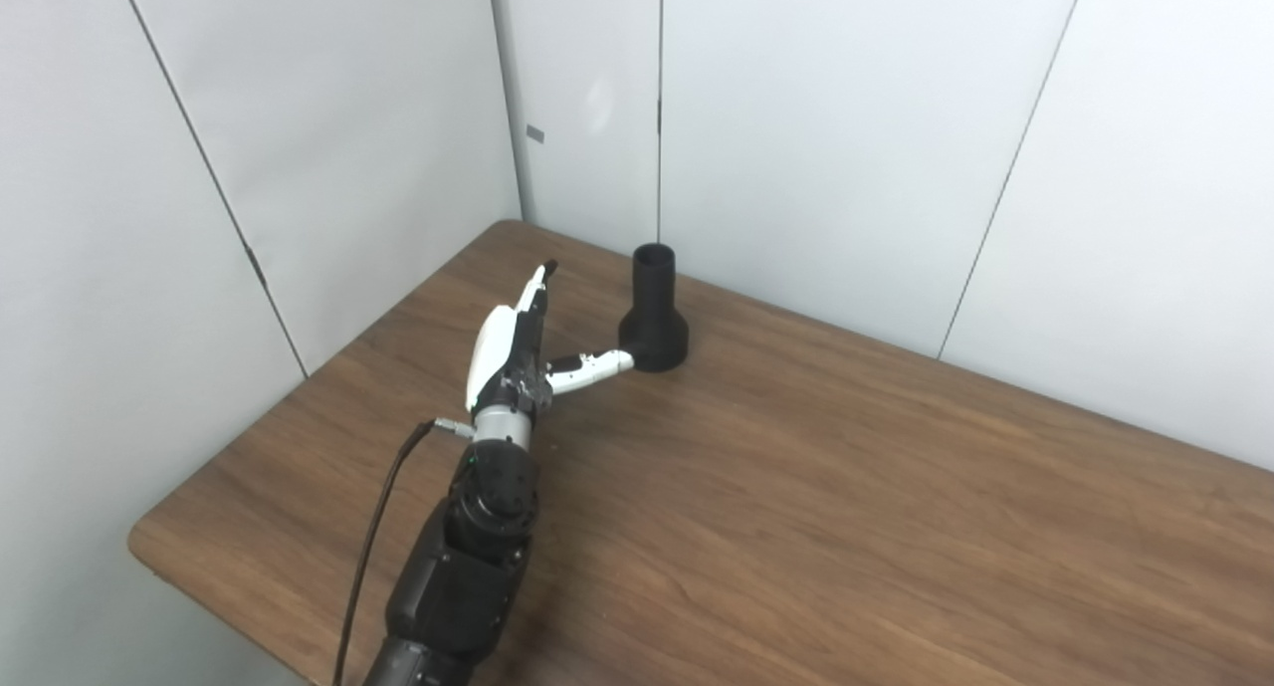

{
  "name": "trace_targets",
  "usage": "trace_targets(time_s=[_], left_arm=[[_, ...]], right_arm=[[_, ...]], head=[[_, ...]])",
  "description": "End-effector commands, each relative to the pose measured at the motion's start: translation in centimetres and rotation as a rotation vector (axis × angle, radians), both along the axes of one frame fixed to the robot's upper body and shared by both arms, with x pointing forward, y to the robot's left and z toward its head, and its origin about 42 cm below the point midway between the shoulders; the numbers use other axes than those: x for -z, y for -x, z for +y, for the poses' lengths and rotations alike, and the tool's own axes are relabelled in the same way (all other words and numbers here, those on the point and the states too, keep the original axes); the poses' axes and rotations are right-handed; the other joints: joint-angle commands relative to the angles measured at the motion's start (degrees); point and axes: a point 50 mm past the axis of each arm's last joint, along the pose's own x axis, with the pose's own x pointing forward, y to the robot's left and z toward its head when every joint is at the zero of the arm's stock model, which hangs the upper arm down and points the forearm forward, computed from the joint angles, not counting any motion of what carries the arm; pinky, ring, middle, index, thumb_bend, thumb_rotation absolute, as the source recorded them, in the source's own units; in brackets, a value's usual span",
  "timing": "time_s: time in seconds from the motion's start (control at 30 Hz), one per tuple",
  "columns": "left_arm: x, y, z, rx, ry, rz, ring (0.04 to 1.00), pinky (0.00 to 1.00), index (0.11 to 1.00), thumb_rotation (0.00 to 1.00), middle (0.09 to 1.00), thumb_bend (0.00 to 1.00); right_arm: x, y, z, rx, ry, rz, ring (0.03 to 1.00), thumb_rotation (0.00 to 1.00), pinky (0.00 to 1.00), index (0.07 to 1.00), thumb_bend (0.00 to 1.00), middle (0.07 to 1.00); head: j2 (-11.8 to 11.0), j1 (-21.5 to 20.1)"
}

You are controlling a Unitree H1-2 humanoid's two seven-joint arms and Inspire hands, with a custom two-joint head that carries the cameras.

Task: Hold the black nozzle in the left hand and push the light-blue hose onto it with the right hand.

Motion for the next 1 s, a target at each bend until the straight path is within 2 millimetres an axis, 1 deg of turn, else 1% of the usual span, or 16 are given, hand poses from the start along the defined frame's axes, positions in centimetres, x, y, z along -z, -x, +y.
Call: trace_targets(time_s=[0.0, 0.03, 0.1, 0.17, 0.23, 0.3, 0.37, 0.47, 0.53, 0.63, 0.67, 0.77, 0.83, 0.9, 0.97], left_arm=[[-2.1, -1.4, 0.6, 0.015, -0.038, -0.051, 0.965, 0.88, 1.000, 0.39, 0.996, 1.00], [-2.0, -1.6, 0.7, 0.023, -0.042, -0.045, 0.953, 0.86, 1.000, 0.39, 0.992, 1.00], [-1.8, -2.0, 1.0, 0.045, -0.037, -0.032, 0.945, 0.85, 1.000, 0.38, 0.988, 1.00], [-1.4, -2.5, 1.3, 0.082, -0.023, -0.018, 0.948, 0.85, 1.000, 0.36, 0.986, 1.00], [-1.0, -2.9, 1.4, 0.119, -0.024, -0.003, 0.952, 0.88, 1.000, 0.35, 0.973, 1.00], [-0.6, -3.5, 1.4, 0.147, -0.030, 0.018, 0.946, 0.88, 1.000, 0.33, 0.961, 1.00], [-0.2, -4.0, 1.2, 0.165, -0.039, 0.047, 0.937, 0.87, 0.989, 0.29, 0.948, 1.00], [0.4, -4.8, 1.1, 0.187, -0.064, 0.100, 0.922, 0.84, 0.977, 0.28, 0.942, 1.00], [0.7, -5.2, 1.1, 0.211, -0.066, 0.121, 0.919, 0.83, 0.978, 0.28, 0.940, 1.00], [0.8, -5.6, 1.1, 0.249, -0.086, 0.134, 0.918, 0.84, 0.976, 0.30, 0.937, 1.00], [0.8, -5.9, 1.1, 0.265, -0.095, 0.140, 0.914, 0.84, 0.973, 0.32, 0.931, 1.00], [0.8, -6.5, 1.0, 0.302, -0.115, 0.155, 0.907, 0.85, 0.968, 0.34, 0.919, 1.00], [0.9, -6.9, 1.1, 0.318, -0.147, 0.179, 0.902, 0.84, 0.970, 0.35, 0.917, 1.00], [1.0, -7.2, 1.2, 0.323, -0.180, 0.209, 0.882, 0.80, 0.967, 0.37, 0.913, 1.00], [1.3, -7.5, 1.4, 0.336, -0.194, 0.240, 0.883, 0.81, 0.955, 0.37, 0.914, 1.00]], right_arm=[[-0.7, -0.4, -0.5, 0.005, 0.011, -0.054, 0.616, 0.18, 0.51, 0.495, 0.50, 0.636], [-0.6, -0.4, -0.5, 0.004, 0.015, -0.058, 0.610, 0.18, 0.50, 0.495, 0.50, 0.633], [-0.6, -0.4, -0.6, 0.003, 0.017, -0.058, 0.611, 0.18, 0.50, 0.495, 0.50, 0.631], [-0.5, -0.4, -0.5, 0.009, 0.011, -0.048, 0.609, 0.18, 0.50, 0.494, 0.50, 0.626], [-0.4, -0.5, -0.5, 0.012, 0.012, -0.042, 0.603, 0.18, 0.49, 0.494, 0.50, 0.622], [-0.3, -0.4, -0.5, 0.010, 0.017, -0.043, 0.595, 0.18, 0.48, 0.494, 0.50, 0.619], [-0.3, -0.4, -0.5, 0.010, 0.016, -0.041, 0.590, 0.18, 0.47, 0.493, 0.50, 0.617], [-0.2, -0.3, -0.4, 0.017, 0.019, -0.041, 0.584, 0.18, 0.47, 0.493, 0.50, 0.612], [-0.1, -0.3, -0.4, 0.017, 0.018, -0.043, 0.577, 0.18, 0.46, 0.492, 0.50, 0.605], [-0.1, -0.2, -0.2, 0.022, 0.022, -0.041, 0.574, 0.18, 0.45, 0.492, 0.50, 0.603], [0.0, -0.2, -0.1, 0.023, 0.023, -0.040, 0.580, 0.18, 0.45, 0.492, 0.50, 0.605], [0.0, -0.1, 0.1, 0.029, 0.026, -0.041, 0.578, 0.18, 0.45, 0.492, 0.50, 0.603], [0.0, -0.1, 0.3, 0.032, 0.030, -0.039, 0.575, 0.18, 0.44, 0.492, 0.50, 0.604], [0.0, 0.0, 0.4, 0.035, 0.032, -0.037, 0.570, 0.18, 0.44, 0.491, 0.50, 0.600], [0.1, 0.1, 0.6, 0.038, 0.032, -0.036, 0.567, 0.18, 0.43, 0.491, 0.50, 0.597]], head=[[-0.24, -0.17], [-0.24, -0.17], [-0.24, -0.17], [-0.73, -1.04], [-0.86, -1.26], [-0.94, -1.40], [-1.11, -1.92], [-1.38, -2.53], [-1.52, -2.73], [-1.69, -3.27], [-1.71, -3.50], [-1.78, -4.15], [-1.87, -4.60], [-2.01, -5.00], [-2.15, -5.73]])
